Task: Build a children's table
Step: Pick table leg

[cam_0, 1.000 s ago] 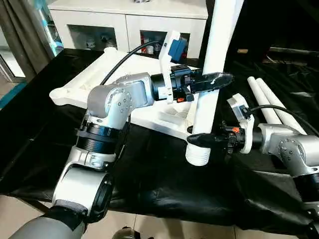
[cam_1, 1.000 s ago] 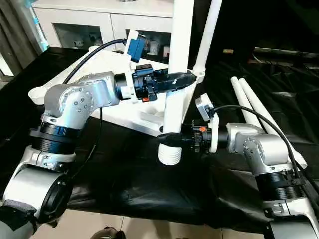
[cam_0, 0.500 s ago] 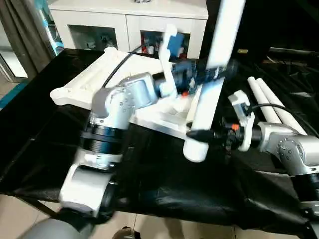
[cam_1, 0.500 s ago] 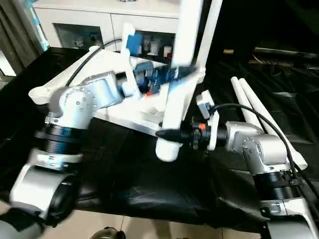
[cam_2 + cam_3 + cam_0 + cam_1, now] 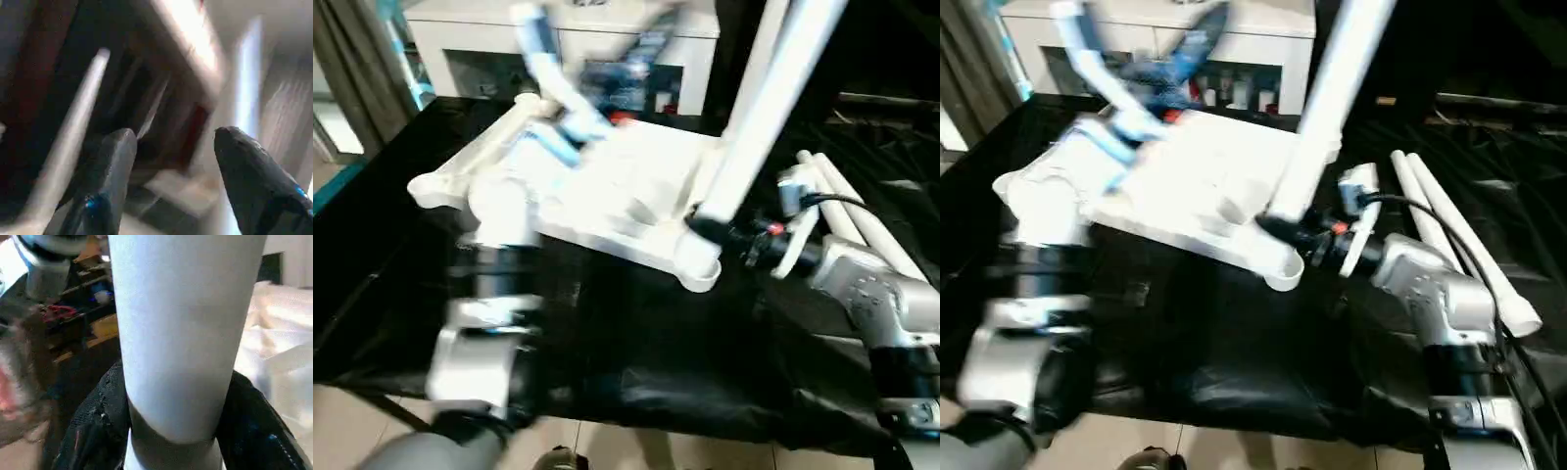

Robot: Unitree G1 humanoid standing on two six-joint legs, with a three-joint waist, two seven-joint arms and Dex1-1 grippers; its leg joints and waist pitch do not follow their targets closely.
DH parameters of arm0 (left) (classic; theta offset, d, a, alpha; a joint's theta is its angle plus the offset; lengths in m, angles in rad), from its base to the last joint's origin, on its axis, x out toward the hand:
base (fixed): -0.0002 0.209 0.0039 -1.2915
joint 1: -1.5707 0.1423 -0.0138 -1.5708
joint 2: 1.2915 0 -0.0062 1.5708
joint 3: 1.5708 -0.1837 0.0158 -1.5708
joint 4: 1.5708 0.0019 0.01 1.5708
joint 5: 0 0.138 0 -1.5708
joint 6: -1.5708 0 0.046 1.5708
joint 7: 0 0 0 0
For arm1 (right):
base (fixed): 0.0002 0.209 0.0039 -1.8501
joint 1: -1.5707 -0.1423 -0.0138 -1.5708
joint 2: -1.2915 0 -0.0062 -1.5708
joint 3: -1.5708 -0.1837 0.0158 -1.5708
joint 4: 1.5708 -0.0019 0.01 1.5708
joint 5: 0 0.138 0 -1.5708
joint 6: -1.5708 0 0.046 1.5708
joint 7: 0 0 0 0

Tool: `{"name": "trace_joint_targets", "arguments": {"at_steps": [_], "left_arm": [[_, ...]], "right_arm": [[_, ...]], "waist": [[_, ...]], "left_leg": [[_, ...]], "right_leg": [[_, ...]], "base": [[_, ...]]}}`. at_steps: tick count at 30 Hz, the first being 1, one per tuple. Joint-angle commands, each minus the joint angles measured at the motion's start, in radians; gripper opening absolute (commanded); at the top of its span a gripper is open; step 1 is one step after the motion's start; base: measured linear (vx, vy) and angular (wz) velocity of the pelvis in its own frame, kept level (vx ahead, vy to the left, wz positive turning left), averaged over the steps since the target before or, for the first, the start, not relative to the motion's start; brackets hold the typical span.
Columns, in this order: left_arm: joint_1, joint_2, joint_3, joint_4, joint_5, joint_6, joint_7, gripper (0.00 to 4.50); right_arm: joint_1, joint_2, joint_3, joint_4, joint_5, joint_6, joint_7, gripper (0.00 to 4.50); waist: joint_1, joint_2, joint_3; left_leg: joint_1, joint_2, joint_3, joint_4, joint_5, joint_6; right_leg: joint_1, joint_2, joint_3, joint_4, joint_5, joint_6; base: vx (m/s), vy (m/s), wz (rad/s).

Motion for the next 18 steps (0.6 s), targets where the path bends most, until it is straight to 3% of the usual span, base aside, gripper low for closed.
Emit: {"name": "trace_joint_targets", "arguments": {"at_steps": [1, 2, 5, 6, 7, 8, 9, 10, 12, 14, 15, 16, 17, 18], "left_arm": [[0.031, 0.025, -0.13, 0.062, 0.156, -0.092, -0.048, 2.93], [0.035, 0.039, -0.161, 0.08, 0.187, -0.121, -0.059, 2.93], [0.047, 0.075, -0.255, 0.148, 0.277, -0.223, -0.117, 2.93], [0.05, 0.109, -0.351, 0.217, 0.357, -0.307, -0.188, 2.93], [0.049, 0.112, -0.362, 0.228, 0.362, -0.31, -0.204, 2.93], [0.049, 0.116, -0.374, 0.24, 0.368, -0.314, -0.221, 2.93], [0.039, 0.12, -0.4, 0.294, 0.395, -0.341, -0.263, 2.93], [0.032, 0.122, -0.411, 0.32, 0.409, -0.357, -0.276, 2.93], [0.005, 0.128, -0.446, 0.42, 0.467, -0.426, -0.313, 2.93], [-0.038, 0.138, -0.499, 0.531, 0.55, -0.519, -0.323, 2.93], [-0.041, 0.138, -0.502, 0.537, 0.555, -0.523, -0.322, 2.93], [-0.052, 0.138, -0.514, 0.561, 0.573, -0.539, -0.317, 2.93], [-0.064, 0.138, -0.524, 0.586, 0.585, -0.556, -0.314, 2.93], [-0.085, 0.132, -0.536, 0.621, 0.602, -0.58, -0.305, 2.93]], "right_arm": [[0.007, -0.005, -0.002, -0.017, -0.067, -0.065, -0.068, 1.91], [0.009, 0.001, -0.006, -0.012, -0.078, -0.077, -0.09, 1.91], [0.023, 0.025, -0.034, -0.01, -0.079, -0.091, -0.144, 1.91], [0.046, 0.036, -0.039, -0.02, -0.099, -0.115, -0.174, 1.91], [0.049, 0.037, -0.04, -0.022, -0.102, -0.116, -0.179, 1.91], [0.053, 0.038, -0.041, -0.024, -0.105, -0.118, -0.184, 1.91], [0.066, 0.041, -0.046, -0.032, -0.104, -0.12, -0.203, 1.91], [0.071, 0.042, -0.049, -0.036, -0.105, -0.121, -0.211, 1.91], [0.087, 0.042, -0.058, -0.044, -0.112, -0.129, -0.233, 1.91], [0.113, 0.033, -0.07, -0.063, -0.12, -0.13, -0.252, 1.91], [0.115, 0.032, -0.07, -0.065, -0.121, -0.13, -0.253, 1.91], [0.122, 0.029, -0.073, -0.072, -0.123, -0.129, -0.257, 1.91], [0.128, 0.027, -0.075, -0.079, -0.124, -0.129, -0.261, 1.91], [0.144, 0.02, -0.081, -0.097, -0.124, -0.122, -0.265, 1.91]], "waist": [[-0.008, -0.015, -0.084], [-0.007, -0.012, -0.086], [-0.007, -0.012, -0.087], [-0.007, -0.012, -0.086], [-0.008, -0.014, -0.084], [-0.011, -0.001, -0.086], [-0.013, 0.004, -0.086], [-0.014, -0.001, -0.085], [-0.019, 0.001, -0.088], [-0.026, 0.015, -0.088], [-0.03, 0.009, -0.088], [-0.03, 0.014, -0.089], [-0.032, 0.01, -0.088], [-0.033, 0.026, -0.088]], "left_leg": [[0.034, 0.049, -0.026, -0.066, -0.112, 0.045], [0.038, 0.049, -0.025, -0.067, -0.118, 0.024], [0.035, 0.048, -0.025, -0.07, -0.13, 0.013], [0.035, 0.048, -0.026, -0.072, -0.147, 0.012], [0.034, 0.047, -0.025, -0.073, -0.153, 0.012], [0.038, 0.046, -0.023, -0.073, -0.164, 0.001], [0.036, 0.045, -0.024, -0.072, -0.164, -0.003], [0.035, 0.042, -0.022, -0.072, -0.165, 0.002], [0.035, 0.042, -0.024, -0.072, -0.179, -0.002], [0.037, 0.043, -0.026, -0.072, -0.199, -0.005], [0.036, 0.045, -0.028, -0.074, -0.207, -0.006], [0.036, 0.045, -0.028, -0.073, -0.206, -0.004], [0.035, 0.044, -0.027, -0.072, -0.205, 0.003], [0.035, 0.043, -0.027, -0.07, -0.202, 0.007]], "right_leg": [[0.043, -0.051, 0.037, -0.07, -0.171, -0.157], [0.042, -0.053, 0.037, -0.069, -0.171, -0.161], [0.043, -0.055, 0.039, -0.068, -0.152, -0.172], [0.041, -0.058, 0.04, -0.07, -0.149, -0.178], [0.042, -0.058, 0.04, -0.072, -0.158, -0.173], [0.041, -0.057, 0.041, -0.072, -0.15, -0.178], [0.043, -0.057, 0.041, -0.066, -0.134, -0.185], [0.043, -0.055, 0.041, -0.072, -0.128, -0.19], [0.048, -0.058, 0.04, -0.069, -0.119, -0.199], [0.046, -0.057, 0.039, -0.072, -0.114, -0.205], [0.052, -0.057, 0.039, -0.069, -0.099, -0.211], [0.051, -0.058, 0.038, -0.067, -0.089, -0.219], [0.052, -0.059, 0.039, -0.068, -0.083, -0.225], [0.051, -0.059, 0.039, -0.069, -0.077, -0.234]], "base": [[0.0, 0.0, 0.0], [0.0, 0.0, 0.0], [0.0, 0.0, 0.0], [0.0, 0.0, 0.0], [0.0, 0.0, 0.0], [0.0, 0.0, 0.0], [0.0, 0.0, 0.0], [0.0, 0.0, 0.0], [0.0, 0.0, 0.0], [0.0, 0.0, 0.0], [0.0, 0.0, 0.0], [0.0, 0.0, 0.0], [0.0, 0.0, 0.0], [0.0, 0.0, 0.0]]}}
